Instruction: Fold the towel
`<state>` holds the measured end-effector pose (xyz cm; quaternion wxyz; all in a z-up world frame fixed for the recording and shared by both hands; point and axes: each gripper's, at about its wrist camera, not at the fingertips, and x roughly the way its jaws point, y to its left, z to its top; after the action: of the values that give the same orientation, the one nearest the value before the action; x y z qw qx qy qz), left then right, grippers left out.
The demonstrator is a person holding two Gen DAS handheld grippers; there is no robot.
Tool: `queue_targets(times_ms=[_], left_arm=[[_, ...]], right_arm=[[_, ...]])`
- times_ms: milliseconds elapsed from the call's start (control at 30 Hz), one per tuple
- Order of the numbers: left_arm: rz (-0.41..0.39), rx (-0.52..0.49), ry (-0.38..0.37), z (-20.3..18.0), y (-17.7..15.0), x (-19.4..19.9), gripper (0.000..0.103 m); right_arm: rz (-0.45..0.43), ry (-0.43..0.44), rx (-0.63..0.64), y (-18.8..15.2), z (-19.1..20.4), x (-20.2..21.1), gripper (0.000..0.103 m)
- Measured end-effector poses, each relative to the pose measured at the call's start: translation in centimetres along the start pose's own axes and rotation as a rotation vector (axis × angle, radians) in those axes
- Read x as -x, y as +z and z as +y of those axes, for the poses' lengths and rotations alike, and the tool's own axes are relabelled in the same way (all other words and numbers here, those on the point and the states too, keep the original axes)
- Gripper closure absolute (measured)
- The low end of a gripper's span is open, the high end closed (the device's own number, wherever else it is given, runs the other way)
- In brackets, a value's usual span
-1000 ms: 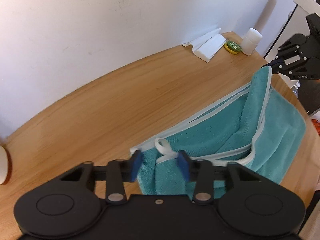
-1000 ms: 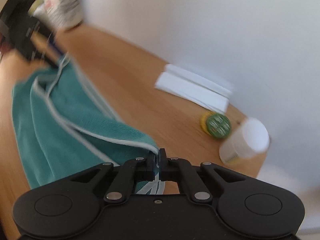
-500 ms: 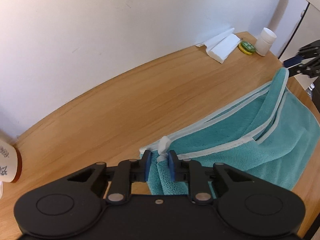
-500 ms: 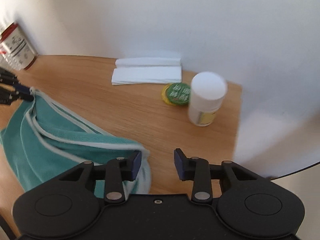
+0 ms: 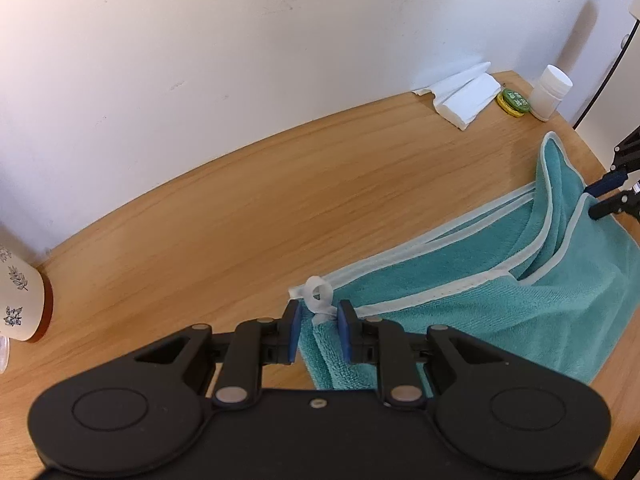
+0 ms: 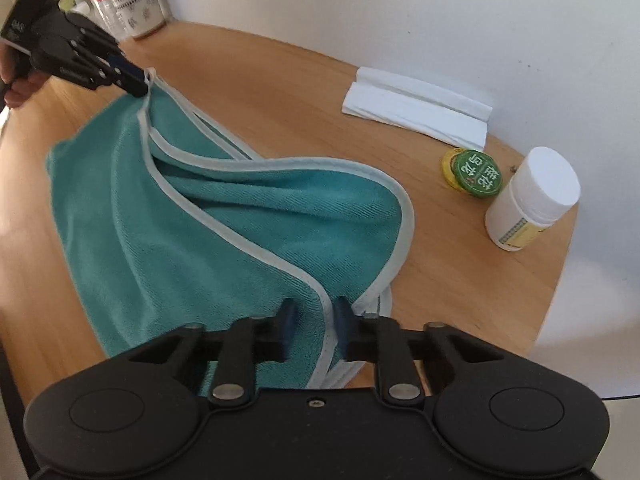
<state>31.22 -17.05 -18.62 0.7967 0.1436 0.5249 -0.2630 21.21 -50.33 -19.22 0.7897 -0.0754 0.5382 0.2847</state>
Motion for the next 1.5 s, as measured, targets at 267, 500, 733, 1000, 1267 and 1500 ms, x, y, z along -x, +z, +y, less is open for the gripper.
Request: queue_targets(times_ms=[267,500,733,1000,1267,1500], left_arm=[[-0.035,0.044,0.043,0.5,0.1,0.4,0.084],[-0.034,0.1,0.068,1.6,-0.2,0.4,0.084],[-0.035,0.121,0.012,2.1,-0.2,0.7,0.081],[-0.032,0.09,-0.197,2.2,-0.9,1.3,0.077],[-0.008,0.064,-0.141,1.3,-0.6,-0.4,0.088],[-0.031,0.112,-0.112,2.2,-1.0,-0.2,0.081]], right_arm=[[-0.14,-0.074,-0.018,1.0,-0.2,2.7,0.097],[-0.166,-0.25,-0.037,2.4,-1.2,0.0,0.086],[-0.134,-0.215,-0.038,2.6,-2.0,-1.2,0.06],[-0.091,-0.098,-0.083,3.5,-3.8,-2.4,0.059],[-0.087,-0.065,-0.085,3.7,-4.0,-2.2,0.095],[-0.182,-0.06,-0.165,2.5,-3.9,0.5,0.095]])
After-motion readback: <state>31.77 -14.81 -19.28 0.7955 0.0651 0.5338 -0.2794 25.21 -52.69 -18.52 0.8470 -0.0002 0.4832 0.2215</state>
